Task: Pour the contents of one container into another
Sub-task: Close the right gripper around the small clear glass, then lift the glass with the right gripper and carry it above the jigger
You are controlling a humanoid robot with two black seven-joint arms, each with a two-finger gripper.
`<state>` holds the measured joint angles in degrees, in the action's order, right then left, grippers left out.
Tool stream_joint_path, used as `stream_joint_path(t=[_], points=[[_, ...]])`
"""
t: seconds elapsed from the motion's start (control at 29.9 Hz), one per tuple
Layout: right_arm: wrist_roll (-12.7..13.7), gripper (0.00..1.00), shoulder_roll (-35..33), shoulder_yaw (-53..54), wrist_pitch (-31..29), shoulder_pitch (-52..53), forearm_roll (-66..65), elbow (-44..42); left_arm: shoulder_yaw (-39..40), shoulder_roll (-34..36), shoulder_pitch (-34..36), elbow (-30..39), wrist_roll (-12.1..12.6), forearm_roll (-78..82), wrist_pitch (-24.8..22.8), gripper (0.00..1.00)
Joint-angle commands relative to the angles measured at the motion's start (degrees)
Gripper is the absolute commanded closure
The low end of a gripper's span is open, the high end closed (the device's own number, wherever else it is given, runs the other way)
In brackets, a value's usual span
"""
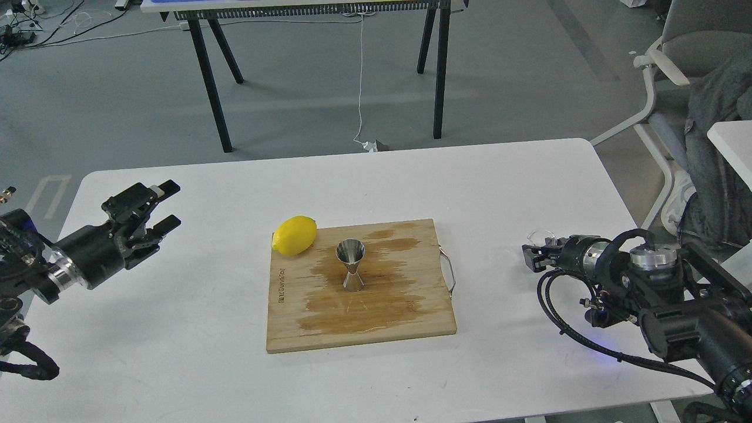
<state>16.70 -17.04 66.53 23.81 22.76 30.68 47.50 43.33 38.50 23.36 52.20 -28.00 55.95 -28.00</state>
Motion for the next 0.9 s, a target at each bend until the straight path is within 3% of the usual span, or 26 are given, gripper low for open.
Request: stream_joint_path(t=[0.0,0.5,0.87], points=[[0.0,0.56,0.0,0.0,-0.2,0.0,0.0,0.1,0.0,0.0,-0.1,0.0,0.0,0.0,0.0,0.07],[0.4,0.59,-0.3,-1.0,-0.2,5.9,-5.3,6.6,0.0,-0.1,-0.2,0.0,0.0,0.0,0.0,0.07],[0.5,0.59,-0.8,-25.6,-2.4,25.6,-14.1,14.0,-0.2,-1.2,-0.2,-0.1,0.0,0.1,0.0,0.07]])
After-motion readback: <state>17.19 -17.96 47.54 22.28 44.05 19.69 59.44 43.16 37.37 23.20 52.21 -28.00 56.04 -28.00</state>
